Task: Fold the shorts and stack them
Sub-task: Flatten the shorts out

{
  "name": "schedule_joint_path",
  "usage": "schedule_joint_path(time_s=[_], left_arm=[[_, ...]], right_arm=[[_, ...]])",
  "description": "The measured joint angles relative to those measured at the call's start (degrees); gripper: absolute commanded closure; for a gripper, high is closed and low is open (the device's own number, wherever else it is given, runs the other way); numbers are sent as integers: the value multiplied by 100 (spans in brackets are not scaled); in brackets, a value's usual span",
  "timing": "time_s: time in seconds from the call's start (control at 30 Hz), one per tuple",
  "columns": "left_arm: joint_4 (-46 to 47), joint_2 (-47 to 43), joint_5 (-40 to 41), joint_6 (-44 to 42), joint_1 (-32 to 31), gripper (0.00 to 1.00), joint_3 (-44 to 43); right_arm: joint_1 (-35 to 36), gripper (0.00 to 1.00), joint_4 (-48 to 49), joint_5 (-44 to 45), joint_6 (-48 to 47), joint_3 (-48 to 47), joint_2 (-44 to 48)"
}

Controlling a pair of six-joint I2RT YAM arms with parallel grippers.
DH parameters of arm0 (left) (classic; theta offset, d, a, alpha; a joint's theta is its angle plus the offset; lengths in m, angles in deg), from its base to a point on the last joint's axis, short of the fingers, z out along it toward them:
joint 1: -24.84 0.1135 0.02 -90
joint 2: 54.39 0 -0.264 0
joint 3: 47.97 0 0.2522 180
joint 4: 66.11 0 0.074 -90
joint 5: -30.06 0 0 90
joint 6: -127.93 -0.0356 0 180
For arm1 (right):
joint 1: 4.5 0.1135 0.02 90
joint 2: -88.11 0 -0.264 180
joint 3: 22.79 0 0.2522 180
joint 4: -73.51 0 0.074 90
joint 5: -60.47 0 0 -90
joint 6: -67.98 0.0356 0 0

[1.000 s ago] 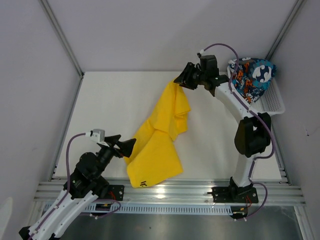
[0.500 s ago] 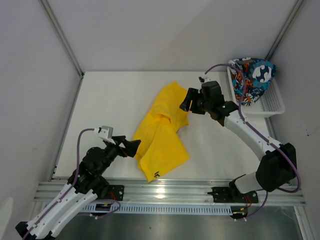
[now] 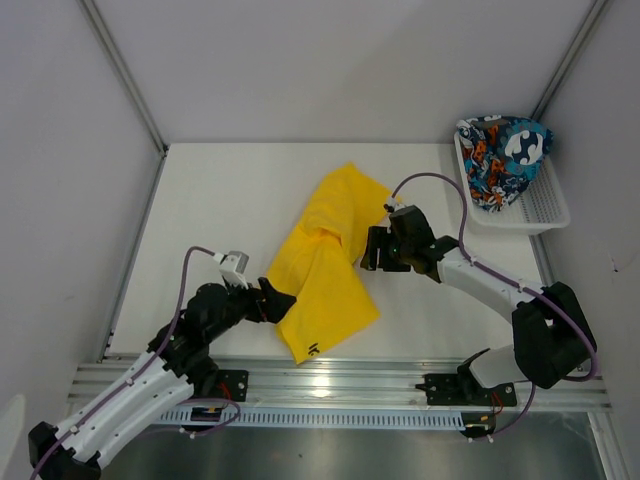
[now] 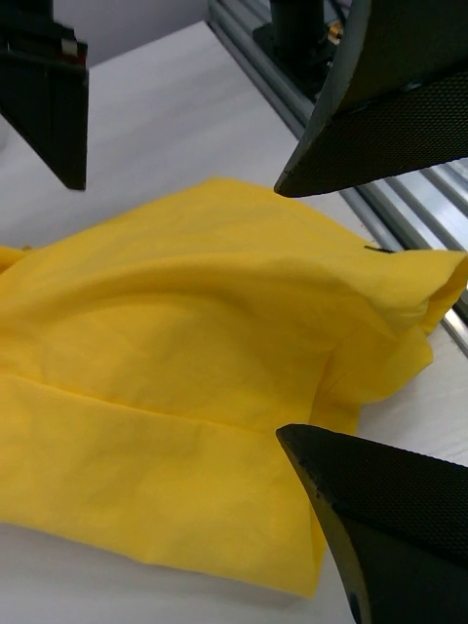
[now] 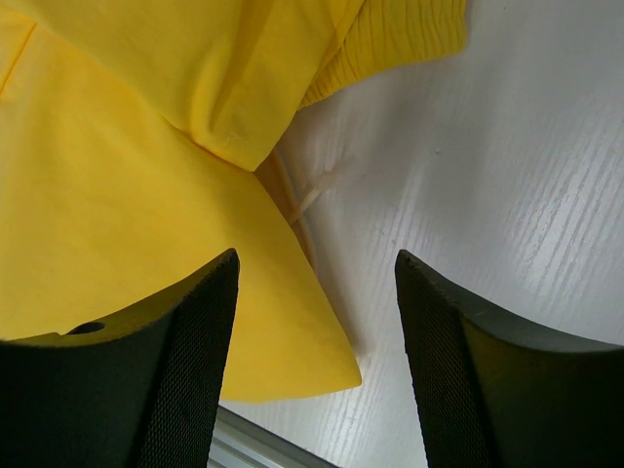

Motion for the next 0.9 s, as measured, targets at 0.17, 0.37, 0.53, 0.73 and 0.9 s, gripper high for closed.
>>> schedule_joint_path(time_s=[0.17, 0.37, 0.53, 0.73, 0.9], left_arm=[[17, -140, -293, 153, -11, 2, 9], [59, 649, -448, 247, -68, 15, 33], [146, 1239, -549, 260, -186, 49, 35], [74, 1628, -592, 133, -280, 100, -76], [-540, 1849, -402, 17, -286, 100, -1102]], right_arm=[[0, 33, 179, -11, 0, 96, 0], [-2, 34, 365, 9, 0, 96, 0], [-46, 34, 435, 9, 2, 118, 0], [-129, 34, 481, 7, 4, 151, 2], [-212, 34, 562, -11, 9, 151, 4]])
